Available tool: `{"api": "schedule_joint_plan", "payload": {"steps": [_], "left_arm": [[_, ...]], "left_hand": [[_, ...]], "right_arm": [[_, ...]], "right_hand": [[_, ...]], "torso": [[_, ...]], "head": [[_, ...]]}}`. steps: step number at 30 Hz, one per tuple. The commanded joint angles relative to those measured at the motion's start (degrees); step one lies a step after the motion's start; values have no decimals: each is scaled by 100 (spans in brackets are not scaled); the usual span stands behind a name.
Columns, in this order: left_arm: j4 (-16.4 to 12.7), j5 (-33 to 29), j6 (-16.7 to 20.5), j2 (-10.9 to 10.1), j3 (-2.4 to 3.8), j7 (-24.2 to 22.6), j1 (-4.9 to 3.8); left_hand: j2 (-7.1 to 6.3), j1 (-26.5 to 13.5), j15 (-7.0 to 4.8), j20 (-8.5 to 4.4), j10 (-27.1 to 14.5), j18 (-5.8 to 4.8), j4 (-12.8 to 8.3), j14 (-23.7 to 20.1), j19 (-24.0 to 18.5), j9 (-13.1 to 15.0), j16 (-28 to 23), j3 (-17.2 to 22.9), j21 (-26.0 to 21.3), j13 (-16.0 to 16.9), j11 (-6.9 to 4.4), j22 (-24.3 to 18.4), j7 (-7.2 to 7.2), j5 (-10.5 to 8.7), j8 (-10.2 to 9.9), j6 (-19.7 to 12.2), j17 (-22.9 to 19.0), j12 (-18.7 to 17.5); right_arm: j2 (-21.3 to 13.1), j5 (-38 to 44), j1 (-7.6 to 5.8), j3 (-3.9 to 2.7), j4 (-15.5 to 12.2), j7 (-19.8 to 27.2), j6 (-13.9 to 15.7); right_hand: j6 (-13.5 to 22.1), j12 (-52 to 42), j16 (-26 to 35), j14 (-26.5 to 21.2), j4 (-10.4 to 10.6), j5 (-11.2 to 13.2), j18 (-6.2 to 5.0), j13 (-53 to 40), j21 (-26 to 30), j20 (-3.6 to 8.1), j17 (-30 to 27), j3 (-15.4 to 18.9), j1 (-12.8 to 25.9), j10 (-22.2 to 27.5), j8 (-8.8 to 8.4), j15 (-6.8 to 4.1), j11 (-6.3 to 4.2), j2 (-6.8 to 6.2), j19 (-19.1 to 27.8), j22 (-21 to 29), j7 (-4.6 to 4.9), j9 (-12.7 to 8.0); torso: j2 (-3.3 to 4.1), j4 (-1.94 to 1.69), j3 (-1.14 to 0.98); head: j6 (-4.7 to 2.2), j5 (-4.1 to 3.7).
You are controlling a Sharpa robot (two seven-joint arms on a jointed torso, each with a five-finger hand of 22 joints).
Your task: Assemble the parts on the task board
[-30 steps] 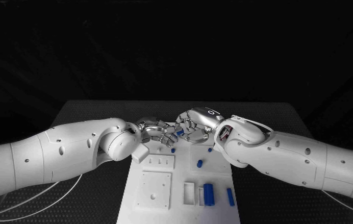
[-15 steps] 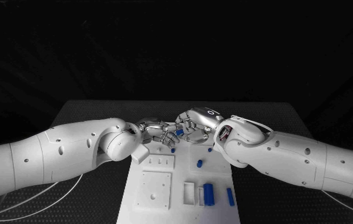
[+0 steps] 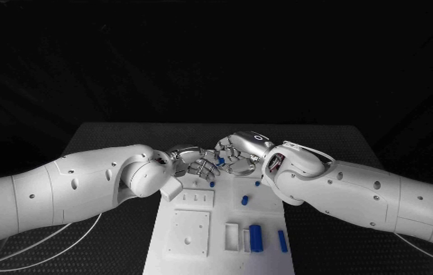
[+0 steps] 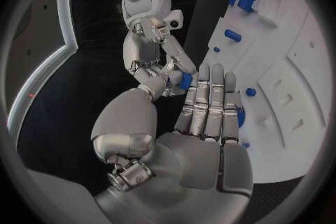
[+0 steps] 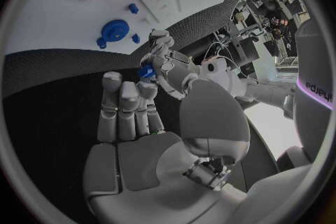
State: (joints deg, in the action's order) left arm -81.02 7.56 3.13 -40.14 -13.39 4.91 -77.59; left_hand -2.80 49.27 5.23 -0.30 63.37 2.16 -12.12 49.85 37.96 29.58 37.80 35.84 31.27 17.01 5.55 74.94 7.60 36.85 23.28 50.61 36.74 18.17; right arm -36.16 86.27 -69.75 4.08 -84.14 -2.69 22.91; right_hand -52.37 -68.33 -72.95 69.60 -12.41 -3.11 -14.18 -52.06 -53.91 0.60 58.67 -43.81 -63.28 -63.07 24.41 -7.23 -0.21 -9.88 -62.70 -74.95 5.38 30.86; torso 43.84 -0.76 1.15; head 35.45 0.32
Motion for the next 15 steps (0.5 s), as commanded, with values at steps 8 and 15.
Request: {"api": "schedule_joint_plan", "payload": {"steps": [8, 15], "left_arm": [[-25, -276, -221, -14, 10, -146, -4], [-24, -281, -206, -14, 10, -129, -3]], "left_hand": [[-29, 57, -14, -38, -30, -55, 252, 11, -61, -68, 134, 313, 147, 6, -13, 109, -46, -2437, 87, 162, -64, 181], [-26, 66, -13, -38, -25, -54, 281, 13, -63, -76, 143, 309, 153, 4, -16, 107, -45, -2478, 89, 171, -71, 194]], "right_arm": [[-2, 23, 10, 3, 13, 37, -90], [-3, 14, 12, 3, 12, 45, -97]], "right_hand": [[-1090, -38, -22, 34, -7, 32, -82, -7, -38, 40, -1, -32, 32, 294, 24, -92, -249, 37, -16, -81, -202, 17], [-1088, -39, -22, 33, -9, 33, -82, -7, -38, 40, -2, -35, 34, 294, 24, -92, -249, 37, -15, -81, -202, 22]], "torso": [[-2, -3, 3], [0, -1, 0]], "head": [[5, -13], [6, -13]]}}
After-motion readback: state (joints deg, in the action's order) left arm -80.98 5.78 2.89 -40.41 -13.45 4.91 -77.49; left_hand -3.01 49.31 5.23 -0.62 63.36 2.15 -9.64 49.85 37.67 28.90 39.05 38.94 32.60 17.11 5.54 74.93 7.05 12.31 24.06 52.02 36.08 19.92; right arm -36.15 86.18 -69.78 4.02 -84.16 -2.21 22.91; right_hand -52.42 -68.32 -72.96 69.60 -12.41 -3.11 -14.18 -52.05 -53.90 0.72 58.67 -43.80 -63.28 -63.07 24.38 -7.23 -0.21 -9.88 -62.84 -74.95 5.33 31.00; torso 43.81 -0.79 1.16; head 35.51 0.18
